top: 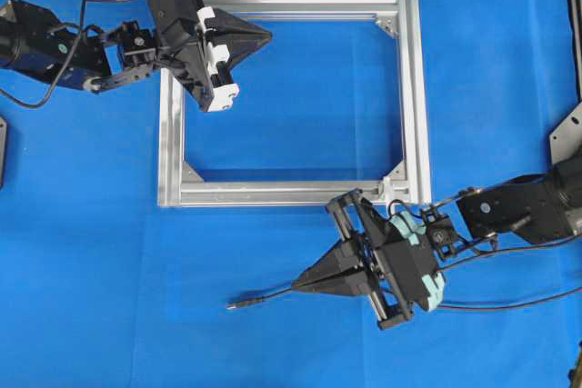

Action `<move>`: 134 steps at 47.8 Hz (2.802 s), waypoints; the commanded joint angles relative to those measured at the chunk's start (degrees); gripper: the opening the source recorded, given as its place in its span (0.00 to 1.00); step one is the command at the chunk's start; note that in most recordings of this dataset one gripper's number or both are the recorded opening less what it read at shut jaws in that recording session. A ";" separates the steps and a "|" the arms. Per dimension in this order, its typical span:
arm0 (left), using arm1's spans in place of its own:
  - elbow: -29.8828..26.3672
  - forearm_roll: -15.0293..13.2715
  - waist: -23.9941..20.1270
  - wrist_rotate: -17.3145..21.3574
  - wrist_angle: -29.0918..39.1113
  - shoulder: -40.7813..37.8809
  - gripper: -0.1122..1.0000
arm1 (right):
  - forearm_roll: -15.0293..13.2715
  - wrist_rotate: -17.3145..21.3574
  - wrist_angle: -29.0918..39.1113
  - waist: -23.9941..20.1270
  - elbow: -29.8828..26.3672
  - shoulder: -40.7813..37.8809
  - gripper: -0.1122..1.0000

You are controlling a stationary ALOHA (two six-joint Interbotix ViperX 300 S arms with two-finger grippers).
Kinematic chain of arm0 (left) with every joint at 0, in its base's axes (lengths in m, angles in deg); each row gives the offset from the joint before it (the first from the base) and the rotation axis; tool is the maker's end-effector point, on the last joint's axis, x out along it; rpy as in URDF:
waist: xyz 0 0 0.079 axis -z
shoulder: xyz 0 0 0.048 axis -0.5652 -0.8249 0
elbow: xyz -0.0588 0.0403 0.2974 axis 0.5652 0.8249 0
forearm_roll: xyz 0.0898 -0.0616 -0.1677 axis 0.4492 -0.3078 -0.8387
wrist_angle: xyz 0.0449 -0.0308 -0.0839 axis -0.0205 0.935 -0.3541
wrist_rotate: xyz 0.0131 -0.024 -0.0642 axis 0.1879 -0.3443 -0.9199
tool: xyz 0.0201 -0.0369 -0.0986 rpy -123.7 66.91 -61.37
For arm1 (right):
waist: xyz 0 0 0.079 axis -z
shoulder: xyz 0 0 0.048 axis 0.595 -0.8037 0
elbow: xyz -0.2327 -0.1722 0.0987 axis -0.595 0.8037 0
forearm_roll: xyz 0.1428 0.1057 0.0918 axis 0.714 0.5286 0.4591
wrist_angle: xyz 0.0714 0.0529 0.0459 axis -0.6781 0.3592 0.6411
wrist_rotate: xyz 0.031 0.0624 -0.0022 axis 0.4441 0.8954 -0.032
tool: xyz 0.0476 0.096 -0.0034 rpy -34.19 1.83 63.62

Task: Insert the wire through the string loop located on the right side.
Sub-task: 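Open the right gripper and lower it over the black USB cable end, then close the right gripper on the cable just behind the USB plug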

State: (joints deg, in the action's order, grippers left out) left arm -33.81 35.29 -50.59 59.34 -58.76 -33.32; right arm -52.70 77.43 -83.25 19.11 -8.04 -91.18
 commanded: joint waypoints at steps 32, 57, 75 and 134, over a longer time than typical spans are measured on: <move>-0.88 0.26 -0.18 0.09 -0.35 1.85 0.10 | 2.90 2.02 -0.79 -1.05 -2.64 -3.08 0.93; -0.62 0.26 -0.26 0.09 -0.26 1.85 0.10 | 5.45 4.31 -0.79 -2.02 -9.32 -15.21 0.93; -0.62 0.26 -0.18 0.09 -0.26 1.93 0.10 | 5.45 3.78 0.44 -2.02 -9.49 -15.21 0.66; -0.70 0.35 -0.26 0.18 -0.35 1.93 0.10 | 5.19 3.52 15.29 -1.85 -8.61 0.00 0.07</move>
State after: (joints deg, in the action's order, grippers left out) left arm -33.81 35.47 -50.77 59.43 -58.76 -33.32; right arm -47.51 80.95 -68.40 17.26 -15.95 -93.12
